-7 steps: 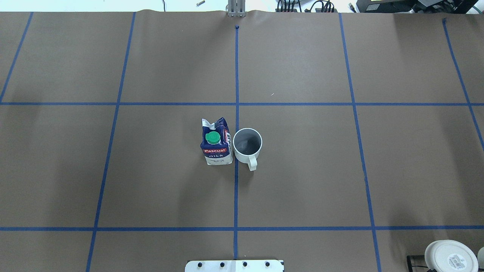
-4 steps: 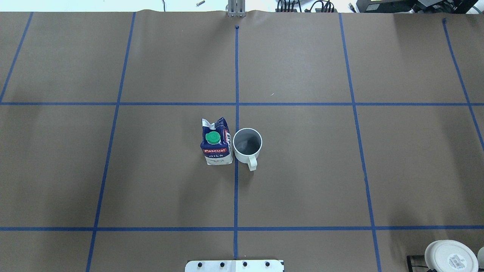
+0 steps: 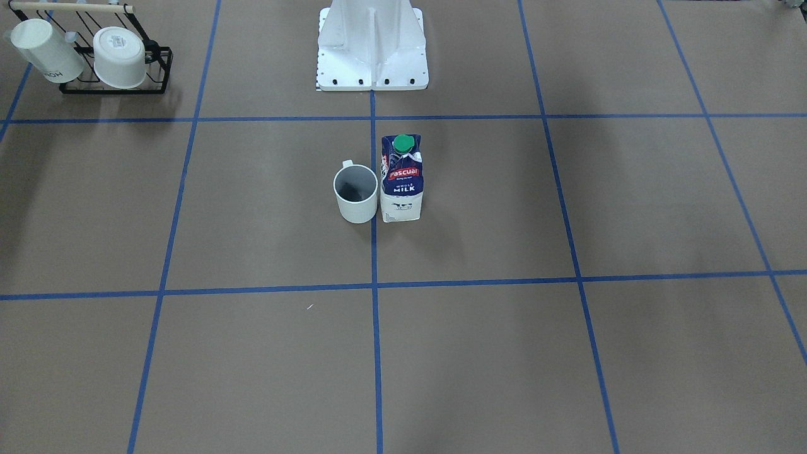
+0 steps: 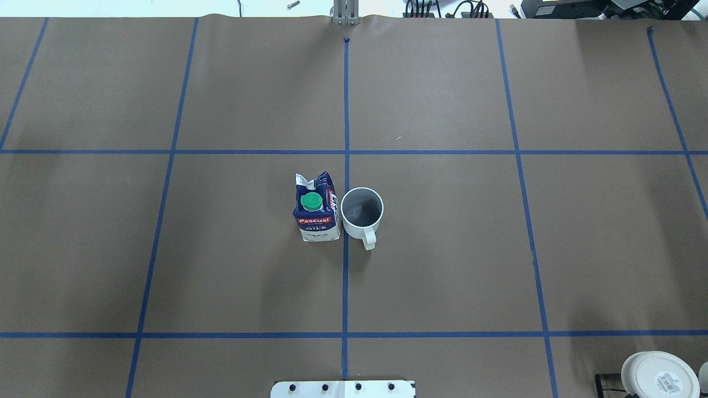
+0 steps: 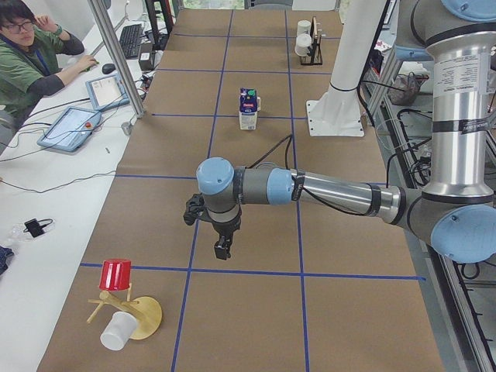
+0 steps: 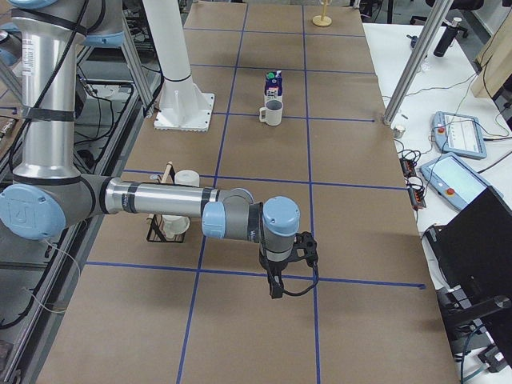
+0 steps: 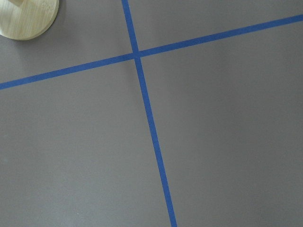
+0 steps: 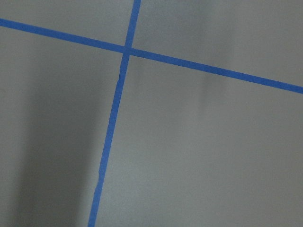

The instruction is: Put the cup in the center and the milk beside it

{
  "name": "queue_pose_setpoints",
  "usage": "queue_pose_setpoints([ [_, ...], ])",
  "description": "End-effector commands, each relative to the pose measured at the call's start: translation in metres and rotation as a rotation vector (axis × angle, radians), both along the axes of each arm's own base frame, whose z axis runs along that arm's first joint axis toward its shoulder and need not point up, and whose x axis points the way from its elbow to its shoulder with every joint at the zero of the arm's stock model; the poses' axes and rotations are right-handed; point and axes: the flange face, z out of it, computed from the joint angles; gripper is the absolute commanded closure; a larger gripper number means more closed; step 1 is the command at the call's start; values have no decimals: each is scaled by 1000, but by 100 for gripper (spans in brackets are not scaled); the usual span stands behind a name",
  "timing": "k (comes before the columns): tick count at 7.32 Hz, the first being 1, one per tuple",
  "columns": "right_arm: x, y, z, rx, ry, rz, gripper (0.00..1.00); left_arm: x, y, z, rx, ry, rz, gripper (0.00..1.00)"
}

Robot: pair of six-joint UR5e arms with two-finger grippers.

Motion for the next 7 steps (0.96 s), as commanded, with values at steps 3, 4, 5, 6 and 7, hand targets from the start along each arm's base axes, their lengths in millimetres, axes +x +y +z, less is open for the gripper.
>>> queue_pose_setpoints([
  [3,-1,7,1,-12,-15,8,0,0,9,5,-13,5,-1,2],
  [4,-1,8,2,-7,-12,1,0,0,10,8,-19,5,-1,2],
  [5,0,8,2,-5,-6,-1,0,0,10,9,-22,5,-2,2],
  [6,1,11,5,-11,7,-1,0,0,11,10,-27,6,-4,2],
  [7,1,11,5,-11,4,-1,0,0,12,10,-27,8,-4,2],
])
